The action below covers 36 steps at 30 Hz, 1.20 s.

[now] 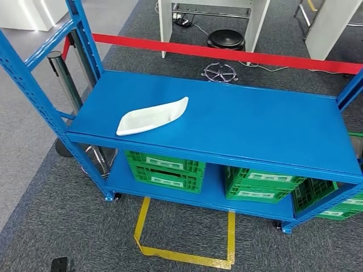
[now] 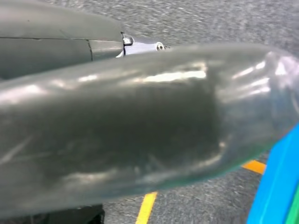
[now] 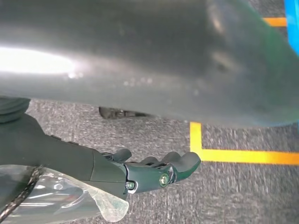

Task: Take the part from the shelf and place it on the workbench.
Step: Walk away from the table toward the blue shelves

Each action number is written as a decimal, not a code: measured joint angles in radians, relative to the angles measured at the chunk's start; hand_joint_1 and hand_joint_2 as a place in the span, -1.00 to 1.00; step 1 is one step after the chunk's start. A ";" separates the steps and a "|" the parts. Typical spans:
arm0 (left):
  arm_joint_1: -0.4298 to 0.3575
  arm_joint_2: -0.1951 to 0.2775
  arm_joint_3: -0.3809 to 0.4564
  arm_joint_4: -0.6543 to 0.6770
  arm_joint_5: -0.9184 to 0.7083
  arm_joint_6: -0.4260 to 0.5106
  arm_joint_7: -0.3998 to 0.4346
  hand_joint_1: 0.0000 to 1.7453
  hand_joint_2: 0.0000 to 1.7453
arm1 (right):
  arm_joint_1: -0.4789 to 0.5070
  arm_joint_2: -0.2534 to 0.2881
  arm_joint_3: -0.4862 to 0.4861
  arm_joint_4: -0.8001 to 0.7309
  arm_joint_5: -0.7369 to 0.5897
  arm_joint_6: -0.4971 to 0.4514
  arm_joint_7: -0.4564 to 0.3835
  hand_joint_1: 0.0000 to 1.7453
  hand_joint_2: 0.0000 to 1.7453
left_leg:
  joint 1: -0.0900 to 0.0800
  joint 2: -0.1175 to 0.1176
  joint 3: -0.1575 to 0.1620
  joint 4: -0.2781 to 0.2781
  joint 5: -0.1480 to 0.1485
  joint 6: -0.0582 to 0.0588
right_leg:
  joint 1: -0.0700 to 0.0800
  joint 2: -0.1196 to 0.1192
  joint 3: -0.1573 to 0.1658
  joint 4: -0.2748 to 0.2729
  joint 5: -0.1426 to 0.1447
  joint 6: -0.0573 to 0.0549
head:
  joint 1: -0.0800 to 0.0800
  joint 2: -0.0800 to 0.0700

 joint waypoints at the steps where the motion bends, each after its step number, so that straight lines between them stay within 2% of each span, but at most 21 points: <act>1: -0.002 0.000 0.002 -0.001 -0.003 -0.001 0.000 -1.00 -1.00 | -0.001 0.000 -0.002 -0.002 0.001 0.004 -0.001 -1.00 -1.00 | -0.001 0.006 0.004 0.000 -0.004 -0.005 | 0.004 -0.007 0.010 -0.021 0.003 -0.005 | -0.001 0.000; 3: -0.007 0.001 0.004 -0.004 -0.013 -0.005 -0.002 -1.00 -1.00 | -0.002 0.000 -0.009 -0.004 0.006 0.016 -0.001 -1.00 -1.00 | -0.002 0.021 0.010 -0.003 -0.007 -0.015 | 0.006 0.007 0.012 -0.028 0.003 -0.015 | -0.001 0.000; 5: -0.014 0.003 0.008 -0.009 -0.026 -0.009 -0.003 -1.00 -1.00 | -0.002 0.000 -0.018 -0.005 0.015 0.027 -0.002 -1.00 -1.00 | 0.001 0.006 0.010 0.010 -0.022 -0.026 | 0.000 0.021 0.021 -0.037 0.008 -0.024 | -0.003 0.000; 7: -0.021 0.006 0.015 -0.012 -0.041 -0.013 -0.005 -1.00 0.00 | -0.006 0.000 -0.029 -0.005 0.025 0.041 -0.003 -1.00 -1.00 | 0.005 -0.031 -0.025 0.091 -0.068 -0.037 | -0.007 0.032 0.032 -0.044 0.012 -0.031 | -0.006 0.000; 9: -0.026 0.008 0.023 -0.013 -0.056 -0.014 -0.005 -1.00 1.00 | -0.012 0.000 -0.041 -0.005 0.033 0.053 -0.003 -1.00 0.00 | 0.009 -0.047 -0.088 0.216 -0.118 -0.044 | -0.008 0.044 0.035 -0.045 0.010 -0.035 | -0.007 0.000; 10: -0.027 0.008 0.025 -0.013 -0.067 -0.012 -0.005 -1.00 1.00 | -0.013 0.000 -0.046 -0.005 0.037 0.055 0.000 -1.00 0.50 | 0.010 -0.048 -0.110 0.254 -0.122 -0.046 | -0.008 0.050 0.037 -0.044 0.009 -0.035 | -0.007 0.000; 11: -0.028 0.009 0.026 -0.013 -0.082 -0.007 -0.003 -1.00 1.00 | -0.015 0.000 -0.050 -0.005 0.042 0.054 0.007 -1.00 1.00 | 0.011 -0.048 -0.118 0.258 -0.107 -0.047 | -0.009 0.054 0.040 -0.044 0.006 -0.034 | -0.006 0.000; 12: -0.029 0.010 0.024 -0.012 -0.101 0.001 0.000 -1.00 1.00 | -0.018 0.000 -0.054 -0.004 0.050 0.049 0.015 -1.00 1.00 | 0.012 -0.048 -0.108 0.225 -0.072 -0.047 | -0.009 0.058 0.045 -0.044 0.003 -0.032 | -0.007 0.000; 13: -0.028 0.012 0.019 -0.008 -0.116 0.009 0.004 -1.00 0.50 | -0.022 -0.001 -0.055 -0.003 0.058 0.043 0.023 -1.00 1.00 | 0.013 -0.049 -0.086 0.165 -0.029 -0.047 | -0.010 0.061 0.050 -0.044 0.000 -0.030 | -0.007 0.000; 14: -0.028 0.015 0.009 0.000 -0.126 0.016 0.011 -1.00 0.00 | -0.028 -0.003 -0.053 -0.001 0.063 0.035 0.030 -1.00 0.50 | 0.013 -0.051 -0.062 0.103 0.004 -0.046 | -0.009 0.064 0.051 -0.043 -0.004 -0.025 | -0.007 0.000; 15: -0.027 0.018 -0.004 0.009 -0.128 0.021 0.018 -1.00 -0.50 | -0.037 -0.005 -0.048 0.002 0.064 0.028 0.035 -1.00 0.00 | 0.013 -0.054 -0.042 0.051 0.024 -0.042 | -0.007 0.067 0.052 -0.041 -0.007 -0.020 | -0.006 0.000; 16: -0.027 0.020 -0.019 0.021 -0.124 0.024 0.026 -1.00 -1.00 | -0.046 -0.009 -0.041 0.006 0.059 0.021 0.038 -1.00 -0.50 | 0.014 -0.056 -0.031 0.018 0.031 -0.037 | -0.005 0.069 0.051 -0.039 -0.010 -0.017 | -0.005 0.000; 17: -0.025 0.023 -0.034 0.032 -0.116 0.026 0.034 -1.00 -1.00 | -0.054 -0.014 -0.032 0.012 0.053 0.013 0.040 -1.00 -1.00 | 0.013 -0.059 -0.028 0.005 0.028 -0.033 | -0.002 0.071 0.047 -0.037 -0.011 -0.019 | -0.004 0.000; 20: -0.021 0.034 -0.083 0.060 -0.085 0.034 0.057 -1.00 -1.00 | -0.069 -0.033 0.002 0.044 0.025 -0.010 0.047 -1.00 -1.00 | 0.011 -0.062 -0.027 -0.001 0.028 -0.024 | -0.002 0.068 0.043 -0.041 -0.011 -0.033 | -0.002 0.000; 21: -0.021 0.040 -0.101 0.070 -0.072 0.037 0.065 -1.00 -1.00 | -0.072 -0.039 0.016 0.058 0.015 -0.018 0.049 -1.00 -1.00 | 0.011 -0.063 -0.027 -0.001 0.027 -0.021 | -0.002 0.067 0.043 -0.044 -0.011 -0.032 | -0.002 0.000; 26: -0.021 0.073 -0.196 0.123 -0.013 0.047 0.106 -1.00 -1.00 | -0.091 -0.076 0.090 0.139 -0.040 -0.060 0.060 -1.00 -1.00 | 0.007 -0.063 -0.027 0.000 0.026 -0.014 | -0.005 0.066 0.054 -0.052 -0.006 -0.021 | -0.002 0.000; 30: -0.021 0.104 -0.272 0.167 0.036 0.056 0.138 -1.00 -1.00 | -0.105 -0.107 0.153 0.206 -0.083 -0.093 0.067 -1.00 -1.00 | 0.006 -0.063 -0.027 0.001 0.025 -0.012 | -0.007 0.066 0.058 -0.054 -0.006 -0.004 | -0.003 0.000; 36: -0.019 0.153 -0.386 0.236 0.107 0.069 0.186 -1.00 -1.00 | -0.127 -0.159 0.252 0.313 -0.146 -0.142 0.080 -1.00 -1.00 | 0.007 -0.063 -0.026 0.000 0.025 -0.012 | -0.006 0.065 0.057 -0.053 -0.007 -0.001 | -0.003 0.000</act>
